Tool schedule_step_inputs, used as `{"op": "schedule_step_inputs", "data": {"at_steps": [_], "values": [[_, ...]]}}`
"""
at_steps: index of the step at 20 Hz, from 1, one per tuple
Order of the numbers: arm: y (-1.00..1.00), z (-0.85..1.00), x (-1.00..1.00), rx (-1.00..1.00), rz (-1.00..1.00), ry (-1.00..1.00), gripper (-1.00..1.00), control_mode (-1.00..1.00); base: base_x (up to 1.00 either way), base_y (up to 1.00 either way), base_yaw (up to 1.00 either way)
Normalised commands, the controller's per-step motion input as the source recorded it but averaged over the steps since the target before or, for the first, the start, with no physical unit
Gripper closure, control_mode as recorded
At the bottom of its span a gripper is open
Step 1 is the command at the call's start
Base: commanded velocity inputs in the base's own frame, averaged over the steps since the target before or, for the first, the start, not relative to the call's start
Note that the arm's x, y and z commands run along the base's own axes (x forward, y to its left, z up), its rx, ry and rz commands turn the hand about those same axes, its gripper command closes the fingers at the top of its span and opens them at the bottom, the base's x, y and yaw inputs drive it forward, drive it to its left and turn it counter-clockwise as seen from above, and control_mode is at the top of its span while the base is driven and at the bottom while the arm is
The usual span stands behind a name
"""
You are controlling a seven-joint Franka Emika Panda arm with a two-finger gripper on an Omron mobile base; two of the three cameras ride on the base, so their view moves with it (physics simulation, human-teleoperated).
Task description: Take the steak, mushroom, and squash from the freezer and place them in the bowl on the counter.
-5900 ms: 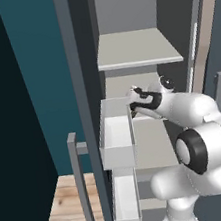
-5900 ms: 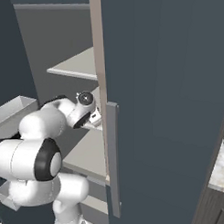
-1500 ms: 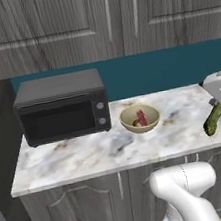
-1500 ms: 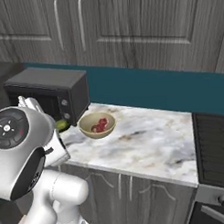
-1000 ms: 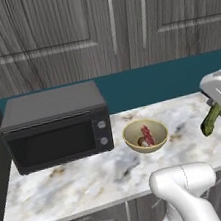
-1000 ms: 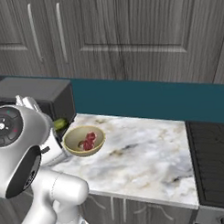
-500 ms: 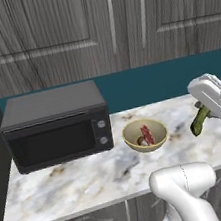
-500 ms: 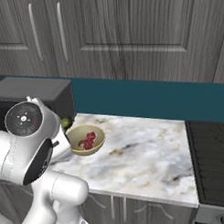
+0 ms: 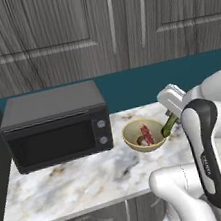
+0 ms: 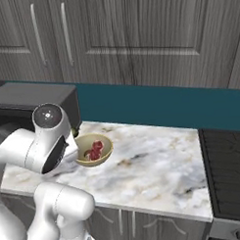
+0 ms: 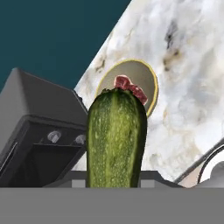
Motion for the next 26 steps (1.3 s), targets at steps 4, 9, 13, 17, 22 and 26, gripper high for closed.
{"op": "schedule_step_inputs", "data": {"at_steps": [4, 9, 13, 17, 22, 26], "values": [[0.06, -0.59, 0.84, 0.07, 0.00, 0.07, 1.00, -1.00, 0.00, 0.00, 0.00], [0.02, -0.80, 0.50, 0.10, 0.00, 0.03, 1.00, -1.00, 0.00, 0.00, 0.00], [0.00, -0.56, 0.58, 0.04, 0.02, 0.07, 1.00, -1.00, 0.00, 0.00, 0.00], [0.00, -0.38, 0.62, 0.00, 0.01, 0.18, 1.00, -1.00, 0.00, 0.00, 0.00], [0.00, -0.30, 0.52, 0.00, 0.00, 0.16, 1.00, -1.00, 0.00, 0.00, 0.00], [0.03, -0.27, 0.45, 0.00, 0.00, 0.12, 1.00, -1.00, 0.00, 0.00, 0.00]]}}
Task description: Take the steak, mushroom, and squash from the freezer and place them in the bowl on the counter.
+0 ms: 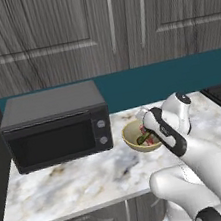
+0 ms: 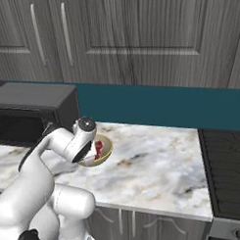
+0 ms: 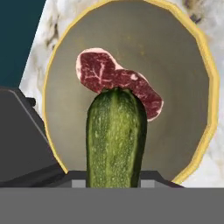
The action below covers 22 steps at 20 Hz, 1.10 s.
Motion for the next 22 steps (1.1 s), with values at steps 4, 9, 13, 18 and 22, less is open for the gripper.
{"op": "schedule_step_inputs", "data": {"at_steps": [4, 9, 13, 18, 22], "values": [[0.00, -0.18, 0.33, 0.00, 0.00, 0.04, 1.00, -1.00, 0.00, 0.00, 0.00], [0.00, -0.22, 0.28, 0.00, 0.01, 0.05, 1.00, -1.00, 0.00, 0.00, 0.00], [0.00, -0.40, 0.30, 0.00, 0.02, 0.11, 1.00, -1.00, 0.00, 0.00, 0.00], [-0.01, -0.38, 0.27, 0.00, 0.02, 0.10, 1.00, -1.00, 0.00, 0.00, 0.00], [-0.02, -0.31, 0.31, 0.00, 0.03, 0.13, 1.00, -1.00, 0.00, 0.00, 0.00]]}}
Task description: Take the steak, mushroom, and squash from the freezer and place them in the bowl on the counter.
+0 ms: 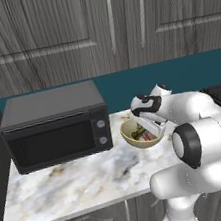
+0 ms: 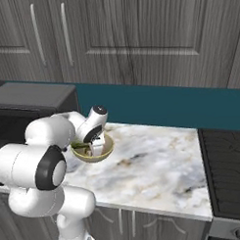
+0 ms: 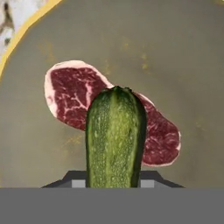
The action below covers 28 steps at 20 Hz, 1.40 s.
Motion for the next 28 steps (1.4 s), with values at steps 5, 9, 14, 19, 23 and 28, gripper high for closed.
{"op": "schedule_step_inputs", "data": {"at_steps": [5, 9, 14, 19, 23, 28], "values": [[-0.01, -0.35, 0.06, 0.00, 0.02, 0.04, -1.00, -1.00, 0.00, 0.00, 0.00], [-0.01, -0.08, -0.01, 0.00, 0.00, -0.02, -1.00, -1.00, 0.00, 0.00, 0.00], [-0.03, 0.00, -0.16, 0.01, 0.00, -0.11, -1.00, -1.00, 0.00, 0.00, 0.00], [0.00, 0.14, -0.45, 0.02, 0.00, -0.23, -1.00, -1.00, 0.00, 0.00, 0.00], [-0.01, 0.17, -0.24, 0.07, 0.00, -0.18, -1.00, -1.00, 0.00, 0.00, 0.00], [-0.12, 0.40, -0.15, 0.17, 0.00, -0.11, -1.00, -1.00, 0.00, 0.00, 0.00]]}}
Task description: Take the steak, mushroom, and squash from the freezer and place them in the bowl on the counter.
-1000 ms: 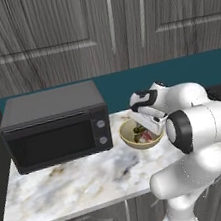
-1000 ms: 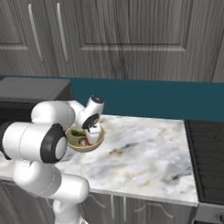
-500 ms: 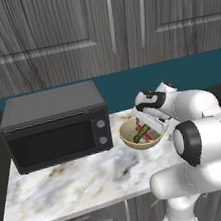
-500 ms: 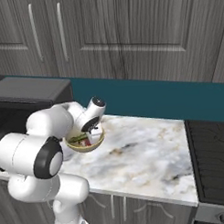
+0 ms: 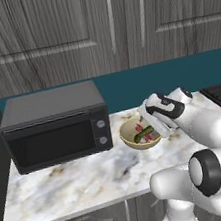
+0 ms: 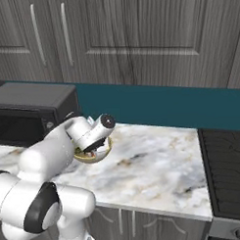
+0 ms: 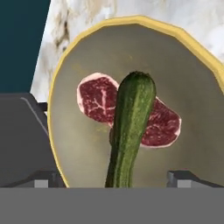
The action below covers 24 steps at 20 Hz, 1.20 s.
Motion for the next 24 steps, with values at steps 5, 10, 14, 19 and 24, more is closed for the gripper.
{"op": "schedule_step_inputs", "data": {"at_steps": [5, 10, 14, 19, 24], "values": [[-0.16, 0.82, -0.22, 0.17, 0.00, -0.02, -1.00, -1.00, 0.00, 0.00, 0.00], [-0.21, 0.68, -0.50, 0.10, 0.00, -0.02, -1.00, -1.00, 0.00, 0.00, 0.00], [-0.26, 0.52, -0.87, 0.03, 0.00, -0.15, -1.00, -1.00, 0.00, 0.00, 0.00], [-0.03, 0.57, -0.95, 0.01, 0.00, -0.19, -1.00, -1.00, 0.00, 0.00, 0.00], [0.00, 0.48, -1.00, 0.00, 0.00, -0.26, -1.00, -1.00, 0.00, 0.00, 0.00]]}}
